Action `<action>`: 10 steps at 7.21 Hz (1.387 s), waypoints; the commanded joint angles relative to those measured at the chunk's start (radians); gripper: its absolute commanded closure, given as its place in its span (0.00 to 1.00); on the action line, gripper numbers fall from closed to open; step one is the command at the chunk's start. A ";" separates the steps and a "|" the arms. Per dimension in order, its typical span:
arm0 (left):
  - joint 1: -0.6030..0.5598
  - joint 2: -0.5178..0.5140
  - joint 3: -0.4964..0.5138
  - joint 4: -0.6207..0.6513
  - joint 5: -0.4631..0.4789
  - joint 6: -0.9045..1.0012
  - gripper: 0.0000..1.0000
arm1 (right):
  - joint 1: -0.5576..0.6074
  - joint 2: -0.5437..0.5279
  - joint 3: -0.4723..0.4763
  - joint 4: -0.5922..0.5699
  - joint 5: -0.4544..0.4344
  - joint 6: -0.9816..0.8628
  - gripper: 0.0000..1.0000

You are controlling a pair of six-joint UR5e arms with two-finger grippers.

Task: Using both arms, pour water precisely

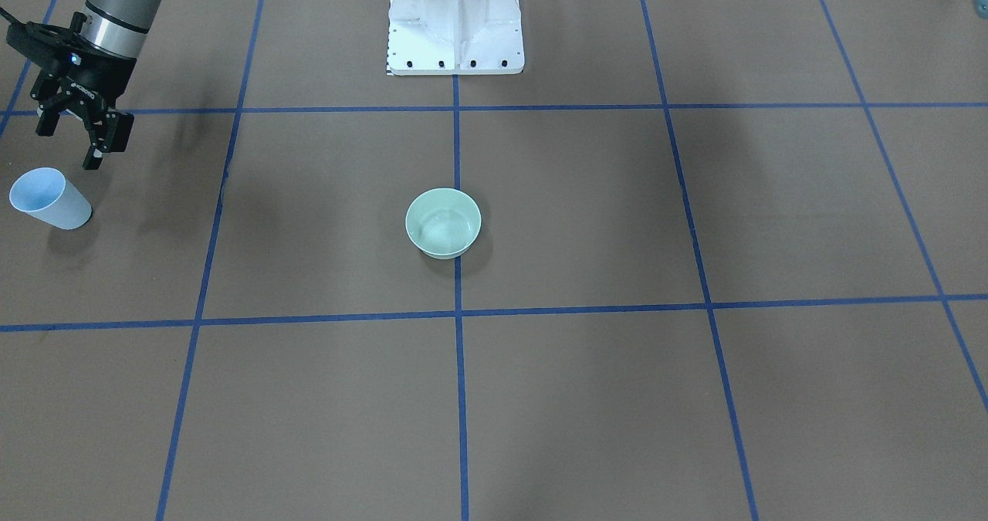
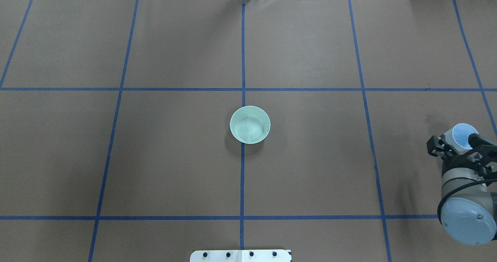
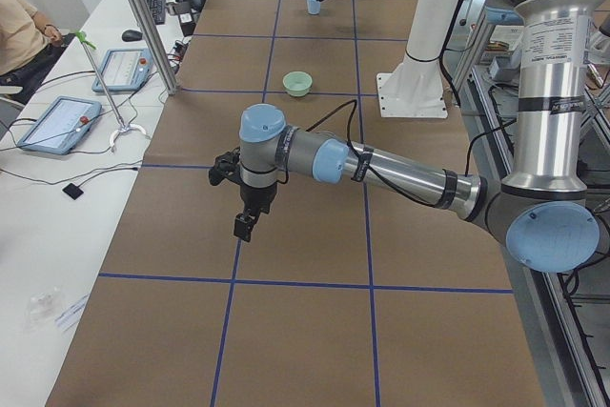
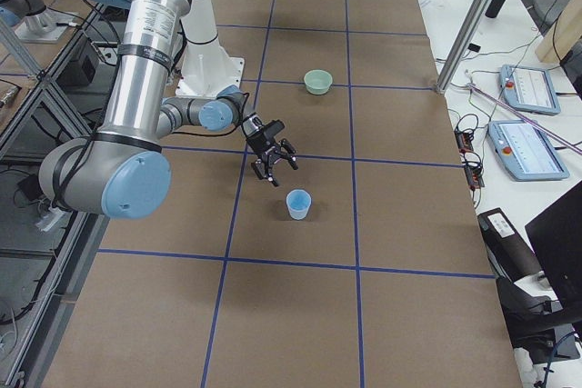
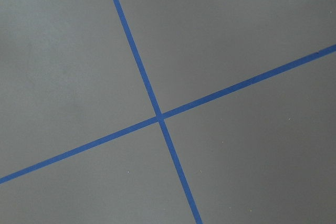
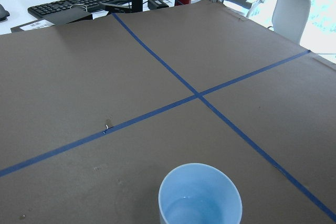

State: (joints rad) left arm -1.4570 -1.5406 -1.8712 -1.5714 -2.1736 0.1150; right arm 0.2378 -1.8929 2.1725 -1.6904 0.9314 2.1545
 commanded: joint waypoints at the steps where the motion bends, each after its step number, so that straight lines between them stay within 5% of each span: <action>1: -0.003 0.011 -0.003 0.001 -0.002 0.000 0.00 | -0.020 0.044 -0.092 -0.046 -0.040 0.057 0.00; 10: -0.006 0.011 -0.005 0.004 -0.003 0.000 0.00 | 0.055 0.103 -0.261 -0.046 -0.049 0.117 0.00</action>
State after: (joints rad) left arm -1.4633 -1.5294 -1.8761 -1.5682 -2.1767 0.1151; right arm 0.2747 -1.7916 1.9242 -1.7370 0.8820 2.2747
